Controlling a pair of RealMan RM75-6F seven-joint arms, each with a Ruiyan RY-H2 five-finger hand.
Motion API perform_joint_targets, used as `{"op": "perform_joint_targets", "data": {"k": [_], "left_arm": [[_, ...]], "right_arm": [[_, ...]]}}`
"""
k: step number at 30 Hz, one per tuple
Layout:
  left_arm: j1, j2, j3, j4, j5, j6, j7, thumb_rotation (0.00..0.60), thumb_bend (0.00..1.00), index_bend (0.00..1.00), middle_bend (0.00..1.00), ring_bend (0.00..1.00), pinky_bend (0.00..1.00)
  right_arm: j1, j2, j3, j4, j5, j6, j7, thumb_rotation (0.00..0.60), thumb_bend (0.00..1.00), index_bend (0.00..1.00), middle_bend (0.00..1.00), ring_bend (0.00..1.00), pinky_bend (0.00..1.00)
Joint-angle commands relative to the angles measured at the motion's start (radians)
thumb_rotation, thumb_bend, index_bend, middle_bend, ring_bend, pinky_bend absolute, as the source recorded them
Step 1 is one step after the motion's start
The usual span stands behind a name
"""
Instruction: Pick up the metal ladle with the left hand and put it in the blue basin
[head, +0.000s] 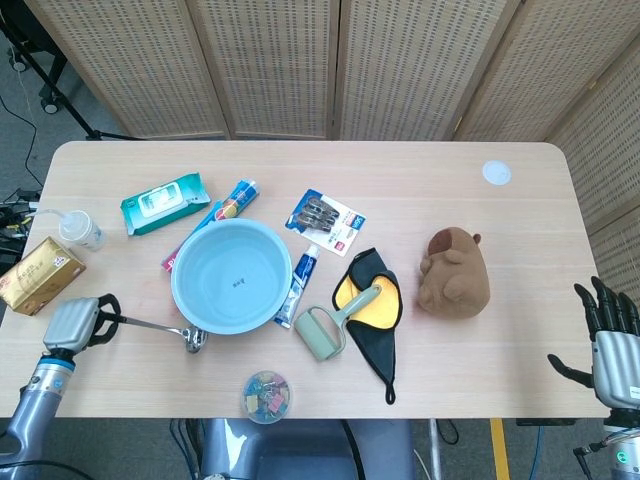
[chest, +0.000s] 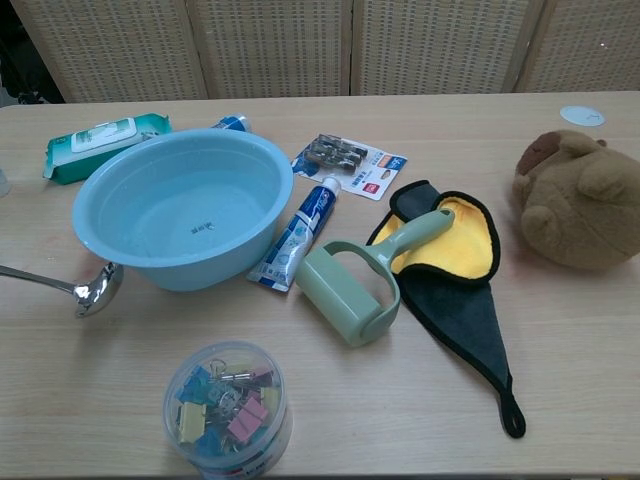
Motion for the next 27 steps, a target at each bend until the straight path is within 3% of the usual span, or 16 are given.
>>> {"op": "perform_joint_targets", "data": {"k": [1,10,16,27], "left_arm": [[0.004,0.029,-0.007,-0.028,0.006,0.02,0.003,0.6,0.51,0.93,0.96,0.96,0.92],[0.006,0.134,-0.018,-0.143,0.03,0.067,0.043,0.6,0.51,0.93,0.96,0.96,0.92],[-0.014,0.224,-0.062,-0.255,0.034,0.096,0.06,0.6,0.52,0.94,0.96,0.96,0.92],[-0.053,0.32,-0.102,-0.425,-0.006,0.07,0.137,0.6,0.52,0.94,0.96,0.96,0.92]], "right_arm": [[0.0,0.0,0.0,-0.001,0.0,0.0,0.0,0.6,0.0,0.06,0.0,0.0,0.0],[-0.001,0.0,-0.001,-0.002,0.0,0.0,-0.003,0.6,0.0,0.06,0.0,0.0,0.0],[-0.001,0.001,0.002,-0.004,0.002,0.003,-0.002,0.6,0.0,0.06,0.0,0.0,0.0],[-0.001,0.006,0.008,-0.004,0.01,0.003,0.005,0.6,0.0,0.06,0.0,0.0,0.0]]}}
